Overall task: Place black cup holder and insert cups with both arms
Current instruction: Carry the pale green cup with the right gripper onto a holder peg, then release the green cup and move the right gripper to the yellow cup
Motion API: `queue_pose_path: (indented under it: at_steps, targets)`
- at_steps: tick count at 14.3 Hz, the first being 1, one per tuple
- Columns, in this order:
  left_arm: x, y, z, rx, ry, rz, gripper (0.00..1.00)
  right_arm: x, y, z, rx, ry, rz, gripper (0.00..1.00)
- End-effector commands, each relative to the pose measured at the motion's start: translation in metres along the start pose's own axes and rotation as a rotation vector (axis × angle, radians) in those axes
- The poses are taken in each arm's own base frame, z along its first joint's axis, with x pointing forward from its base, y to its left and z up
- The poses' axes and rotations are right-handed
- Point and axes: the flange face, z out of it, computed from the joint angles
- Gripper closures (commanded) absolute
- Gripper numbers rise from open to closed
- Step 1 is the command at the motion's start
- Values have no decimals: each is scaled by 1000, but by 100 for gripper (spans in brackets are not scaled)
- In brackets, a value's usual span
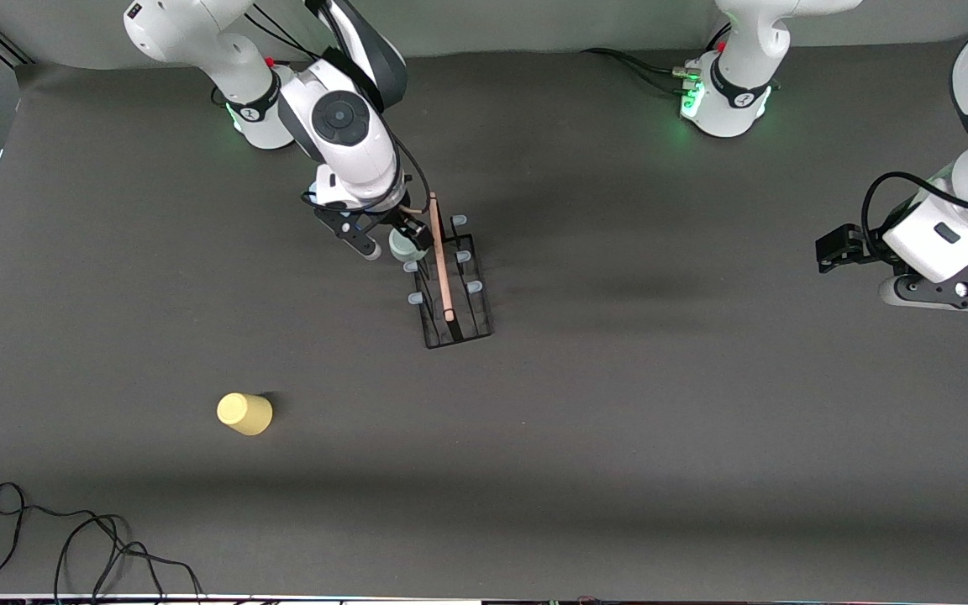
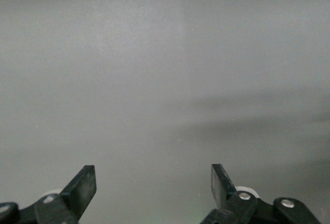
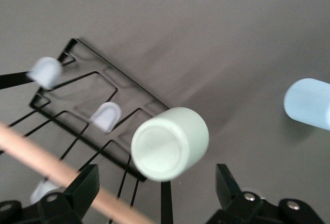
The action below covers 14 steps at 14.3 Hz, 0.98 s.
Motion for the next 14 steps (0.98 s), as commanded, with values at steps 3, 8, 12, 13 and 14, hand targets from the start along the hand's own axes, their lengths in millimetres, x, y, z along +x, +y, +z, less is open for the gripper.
queue_pose_path:
  at_steps: [3,8,12,13,14]
  targets:
    - [-1,-2,-2,1,-4,13,1,46,-14,-111,-8,-14,-61,0]
    - [-1,-3,-2,2,-6,13,1,208,14,-123,-10,47,-418,0]
    - [-1,-2,-2,0,-6,13,1,334,50,-133,-4,95,-645,0]
    - [-1,-2,-2,0,-6,13,1,355,59,-132,5,95,-689,0]
    - [-1,-2,-2,0,-6,13,1,367,59,-126,10,92,-727,0]
